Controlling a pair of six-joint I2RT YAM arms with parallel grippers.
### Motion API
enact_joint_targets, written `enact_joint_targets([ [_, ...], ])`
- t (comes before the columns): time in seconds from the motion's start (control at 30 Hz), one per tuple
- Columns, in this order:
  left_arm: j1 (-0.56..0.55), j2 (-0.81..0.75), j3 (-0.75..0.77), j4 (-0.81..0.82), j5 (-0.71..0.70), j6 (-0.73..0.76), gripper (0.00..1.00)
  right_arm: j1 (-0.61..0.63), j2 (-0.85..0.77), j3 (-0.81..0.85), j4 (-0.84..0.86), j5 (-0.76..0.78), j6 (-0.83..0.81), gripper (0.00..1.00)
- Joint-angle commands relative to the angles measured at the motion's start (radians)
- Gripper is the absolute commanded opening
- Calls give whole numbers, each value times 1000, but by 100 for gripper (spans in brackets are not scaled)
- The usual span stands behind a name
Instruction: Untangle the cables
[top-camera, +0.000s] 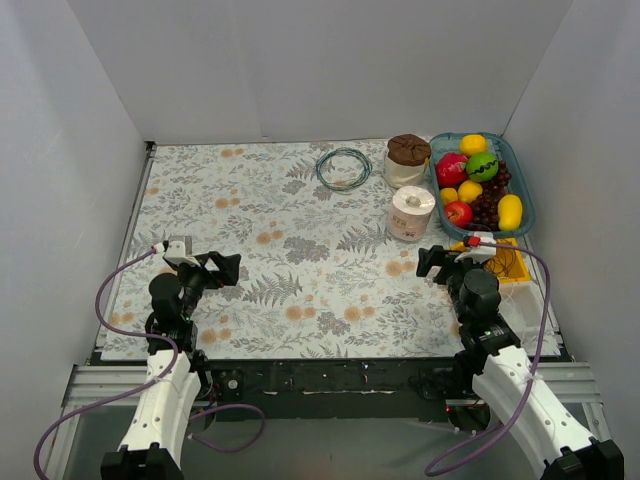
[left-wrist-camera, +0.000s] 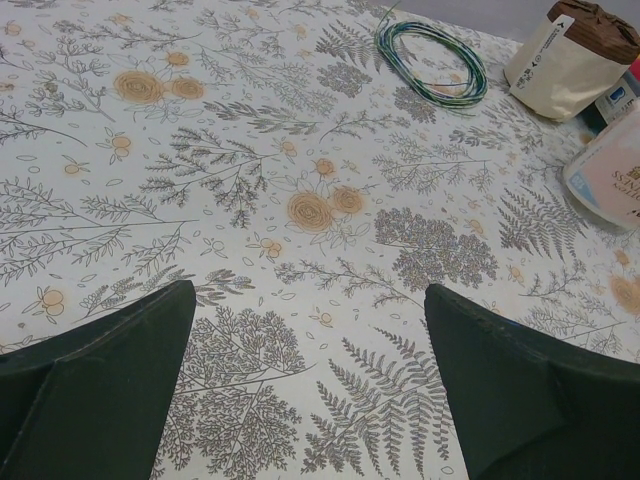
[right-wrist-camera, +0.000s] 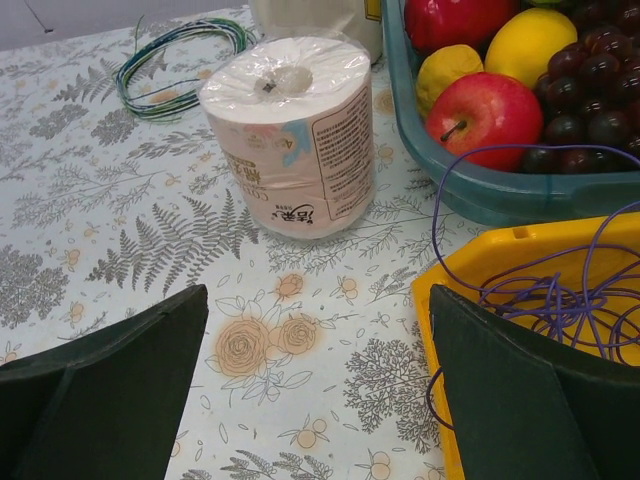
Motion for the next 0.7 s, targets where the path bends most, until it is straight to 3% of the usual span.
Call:
enact_joint_targets([
  [0.0, 9, -4, 16, 14, 11, 8, 98, 5, -35, 1, 21, 73, 9, 98],
  [0.53, 10, -27, -16, 31, 15, 1, 98, 4, -265, -19, -29, 35, -54, 98],
  [0.67, 9, -34, -22, 40, 37, 5, 98, 5, -247, 16, -60, 44, -60, 98],
])
